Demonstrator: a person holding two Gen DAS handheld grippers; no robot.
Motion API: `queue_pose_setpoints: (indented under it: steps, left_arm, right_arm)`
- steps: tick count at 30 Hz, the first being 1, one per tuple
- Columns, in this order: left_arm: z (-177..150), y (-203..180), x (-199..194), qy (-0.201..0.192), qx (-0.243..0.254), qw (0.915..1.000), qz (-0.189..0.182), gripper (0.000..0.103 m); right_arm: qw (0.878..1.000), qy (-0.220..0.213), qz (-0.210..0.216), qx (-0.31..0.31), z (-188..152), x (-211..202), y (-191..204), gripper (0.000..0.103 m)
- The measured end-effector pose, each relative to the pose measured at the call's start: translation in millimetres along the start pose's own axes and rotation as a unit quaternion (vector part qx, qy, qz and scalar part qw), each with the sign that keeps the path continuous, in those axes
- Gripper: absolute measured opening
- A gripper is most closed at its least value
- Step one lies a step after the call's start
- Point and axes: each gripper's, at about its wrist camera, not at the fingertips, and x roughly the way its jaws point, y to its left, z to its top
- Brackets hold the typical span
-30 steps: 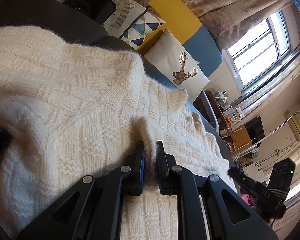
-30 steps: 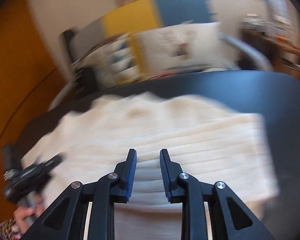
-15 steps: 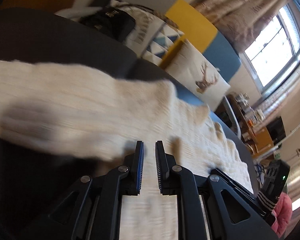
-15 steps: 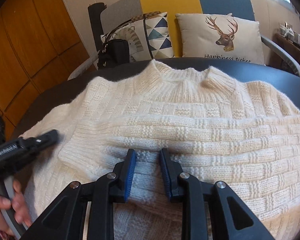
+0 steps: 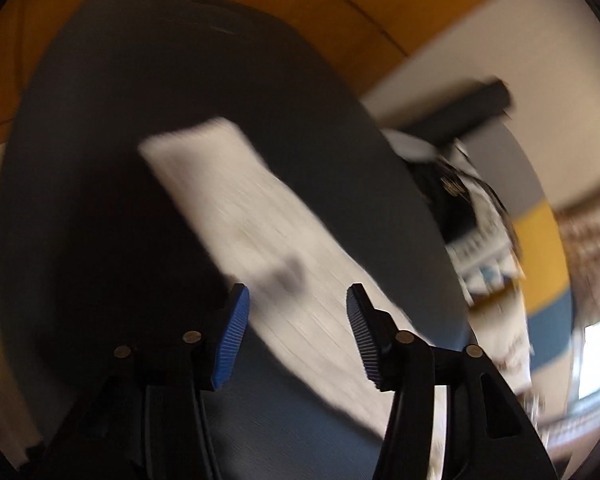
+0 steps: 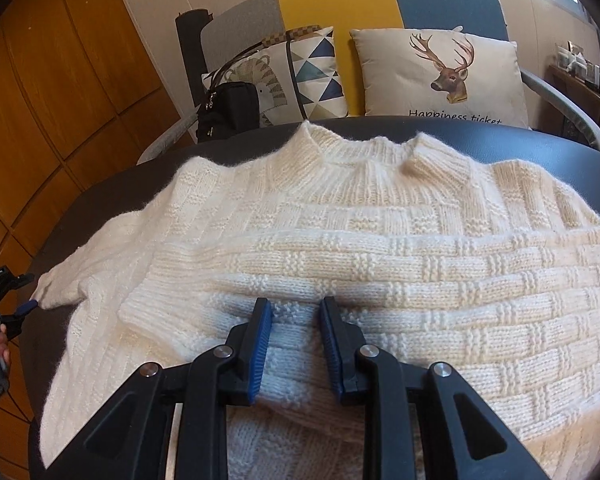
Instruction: Fold clothes
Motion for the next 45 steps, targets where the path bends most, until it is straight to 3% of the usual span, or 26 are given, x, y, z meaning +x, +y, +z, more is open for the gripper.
queue_pose_setpoints:
  steps: [3, 8, 11, 15, 16, 17, 19, 20, 23, 26, 29, 32, 35, 41, 45]
  left_arm:
    - [25.3, 17.3, 2.9, -0.027, -0.033, 0.9979, 0.049, 0.056]
    - [41.9, 14.7, 9.1, -0.048, 0.008, 0.9919, 0.118, 0.057]
    - [39.5, 5.6, 16.0, -0.052, 0.024, 0.992, 0.113, 0.073]
    - [32.5, -5.3, 24.3, -0.046, 0.065, 0.9922, 0.096, 0.072]
    - [30.2, -7.9, 26.5, -0.043, 0.077, 0.9921, 0.089, 0.062]
    - [27.9, -11.2, 29.2, -0.04, 0.09, 0.9911, 0.09, 0.045]
    - [24.5, -15.6, 33.6, -0.036, 0.107, 0.9895, 0.09, 0.021]
    - [23.7, -16.2, 34.9, -0.036, 0.109, 0.9894, 0.088, 0.014]
    - [21.5, -17.3, 32.7, -0.038, 0.104, 0.9914, 0.07, 0.006]
    - [15.4, -28.5, 15.8, -0.076, 0.121, 0.9884, 0.053, 0.006]
    - [3.4, -50.8, -9.9, -0.114, 0.138, 0.9838, 0.005, 0.006]
    - [-16.9, -87.6, -37.5, -0.131, 0.176, 0.9742, -0.053, 0.006]
    - [-44.3, -134.3, -68.6, -0.137, 0.222, 0.9581, -0.118, 0.006]
    - [-110.6, -221.5, -117.7, -0.112, 0.313, 0.9132, -0.236, 0.006]
    - [-171.6, -269.4, -127.4, -0.089, 0.375, 0.8773, -0.286, 0.006]
  right_arm:
    - [1.0, -0.001, 0.011, 0.01, 0.0, -0.4, -3.5, 0.025]
    - [0.999, -0.005, 0.031, 0.028, -0.1, -0.7, -10.2, 0.025]
    - [0.998, -0.007, 0.044, 0.042, -0.2, -0.8, -14.7, 0.025]
    - [0.997, -0.009, 0.052, 0.051, -0.6, -0.8, -16.7, 0.025]
    - [0.997, -0.009, 0.053, 0.052, -0.6, -0.7, -16.8, 0.025]
    - [0.997, -0.009, 0.053, 0.053, -0.7, -0.8, -17.0, 0.025]
    - [0.997, -0.009, 0.054, 0.053, -0.8, -1.0, -17.6, 0.025]
    - [0.997, -0.009, 0.054, 0.053, -0.9, -1.0, -17.9, 0.025]
    - [0.997, -0.01, 0.056, 0.055, -1.0, -0.9, -18.5, 0.025]
    - [0.997, -0.01, 0.057, 0.057, -1.1, -0.7, -18.9, 0.025]
    - [0.997, -0.01, 0.056, 0.057, -1.0, -0.6, -17.7, 0.025]
    - [0.997, -0.01, 0.054, 0.056, -0.9, -0.7, -16.9, 0.025]
    - [0.997, -0.008, 0.056, 0.059, -0.1, -0.5, -17.1, 0.025]
    - [0.993, 0.004, 0.08, 0.087, 7.4, -8.3, -23.4, 0.026]
    - [0.984, -0.031, 0.127, 0.117, 7.5, -38.8, -31.7, 0.028]
